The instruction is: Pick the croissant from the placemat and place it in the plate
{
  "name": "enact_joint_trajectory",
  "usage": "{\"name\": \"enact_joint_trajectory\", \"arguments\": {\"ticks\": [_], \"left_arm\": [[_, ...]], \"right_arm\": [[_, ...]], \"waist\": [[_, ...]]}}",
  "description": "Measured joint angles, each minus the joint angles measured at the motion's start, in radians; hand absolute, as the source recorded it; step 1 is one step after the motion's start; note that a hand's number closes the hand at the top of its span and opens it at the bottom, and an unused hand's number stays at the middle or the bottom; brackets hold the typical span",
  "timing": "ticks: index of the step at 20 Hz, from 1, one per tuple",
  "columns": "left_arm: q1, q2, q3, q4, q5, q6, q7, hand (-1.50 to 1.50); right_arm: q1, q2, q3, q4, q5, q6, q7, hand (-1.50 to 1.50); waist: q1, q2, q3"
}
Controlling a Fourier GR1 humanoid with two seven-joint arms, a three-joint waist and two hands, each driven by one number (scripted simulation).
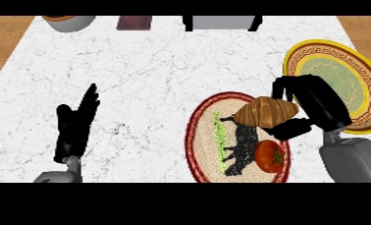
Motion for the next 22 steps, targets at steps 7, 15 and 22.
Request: {"name": "enact_joint_trajectory", "arguments": {"ticks": [7,15,22], "left_arm": [[0.027,-0.006,-0.008,-0.020,-0.004,-0.006,-0.006,0.00],[-0.013,-0.012,0.002,-0.001,-0.013,-0.010,0.009,0.00],[-0.011,-0.020,0.005,0.003,-0.021,-0.014,0.001,0.00]], "right_arm": [[-0.010,-0.013,-0.173,-0.144,-0.049,-0.075,0.067,1.50],[-0.060,-0.064,-0.341,-0.040,-0.105,-0.075,0.077,1.50],[-0.182,-0.122,-0.400,0.269,-0.089,-0.125,-0.014,1.50]], "waist": [[-0.002,-0.001,0.000],[0.004,0.002,0.000],[0.012,0.004,0.000]]}}
